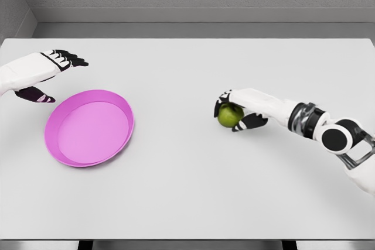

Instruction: Put the apple on the plate with both arms

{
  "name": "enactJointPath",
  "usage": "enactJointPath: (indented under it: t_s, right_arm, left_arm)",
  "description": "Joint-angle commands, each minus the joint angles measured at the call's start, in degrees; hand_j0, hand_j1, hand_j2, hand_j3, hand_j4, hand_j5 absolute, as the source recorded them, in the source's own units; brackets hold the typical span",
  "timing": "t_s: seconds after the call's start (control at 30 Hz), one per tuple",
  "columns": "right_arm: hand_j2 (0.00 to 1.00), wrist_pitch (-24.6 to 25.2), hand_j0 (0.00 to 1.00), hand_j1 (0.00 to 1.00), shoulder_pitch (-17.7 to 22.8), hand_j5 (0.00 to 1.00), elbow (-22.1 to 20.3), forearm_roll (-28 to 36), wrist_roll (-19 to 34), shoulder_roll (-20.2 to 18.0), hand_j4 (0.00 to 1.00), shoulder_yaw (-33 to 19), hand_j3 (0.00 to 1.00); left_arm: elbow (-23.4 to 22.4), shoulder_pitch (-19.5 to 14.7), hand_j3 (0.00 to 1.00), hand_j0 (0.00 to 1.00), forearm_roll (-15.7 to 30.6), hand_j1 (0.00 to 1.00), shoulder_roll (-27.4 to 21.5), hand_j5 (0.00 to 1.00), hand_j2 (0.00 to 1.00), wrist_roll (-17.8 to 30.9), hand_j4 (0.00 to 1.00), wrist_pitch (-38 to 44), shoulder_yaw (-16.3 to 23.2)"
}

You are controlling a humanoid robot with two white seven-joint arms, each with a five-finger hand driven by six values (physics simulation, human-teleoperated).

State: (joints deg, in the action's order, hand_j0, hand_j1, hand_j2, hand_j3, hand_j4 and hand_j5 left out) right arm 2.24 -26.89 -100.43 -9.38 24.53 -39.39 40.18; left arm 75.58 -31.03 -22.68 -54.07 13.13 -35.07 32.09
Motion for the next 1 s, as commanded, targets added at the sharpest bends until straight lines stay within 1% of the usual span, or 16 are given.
enactJointPath:
  t_s: [0.0, 0.07, 0.3, 0.43, 0.73, 0.8, 0.97]
  right_arm:
    - [0.46, -0.5, 0.46, 0.46, 0.0, 0.46, 0.0, 0.1, 0.6, 2.4, 0.46, 1.2, 0.46]
    - [0.46, -0.5, 0.46, 0.46, 0.0, 0.46, 0.1, 0.0, 0.8, 4.1, 0.46, 1.4, 0.46]
    - [0.46, -0.3, 0.46, 0.46, -0.2, 0.46, 0.1, -0.9, 0.8, 7.3, 0.46, 2.1, 0.46]
    - [0.46, 0.1, 0.46, 0.46, -0.9, 0.46, 0.2, -1.9, 0.8, 9.2, 0.46, 3.3, 0.46]
    - [0.47, 0.2, 0.47, 0.47, -1.2, 0.47, 0.1, -2.2, 0.7, 9.5, 0.47, 4.0, 0.47]
    - [1.0, 0.9, 1.0, 1.0, -1.1, 1.0, 0.1, -2.1, 0.4, 10.0, 1.0, 4.0, 1.0]
    - [1.0, 1.1, 1.0, 1.0, -1.1, 1.0, 0.1, -2.1, 0.4, 10.1, 1.0, 4.0, 1.0]
  left_arm:
    - [0.0, 0.0, 1.0, 1.0, 0.4, 1.0, -0.1, 1.0, 1.0, 0.0, 1.0, 0.1, -0.1]
    - [0.1, 0.1, 1.0, 1.0, 0.4, 1.0, -0.1, 1.0, 1.0, 0.0, 1.0, 0.1, -0.1]
    - [0.3, 0.1, 1.0, 1.0, 0.4, 1.0, -0.2, 1.0, 1.0, 0.0, 1.0, 0.1, -0.1]
    - [0.4, 0.1, 1.0, 1.0, 0.4, 1.0, -0.2, 1.0, 1.0, 0.0, 1.0, 0.1, -0.1]
    - [0.4, 0.1, 1.0, 1.0, 0.4, 1.0, -0.2, 1.0, 1.0, 0.0, 1.0, 0.1, -0.1]
    - [0.4, 0.1, 1.0, 1.0, 0.4, 1.0, -0.2, 1.0, 1.0, 0.0, 1.0, 0.1, -0.1]
    - [0.5, 0.1, 1.0, 1.0, 0.4, 1.0, -0.2, 1.0, 1.0, 0.0, 1.0, 0.1, -0.1]
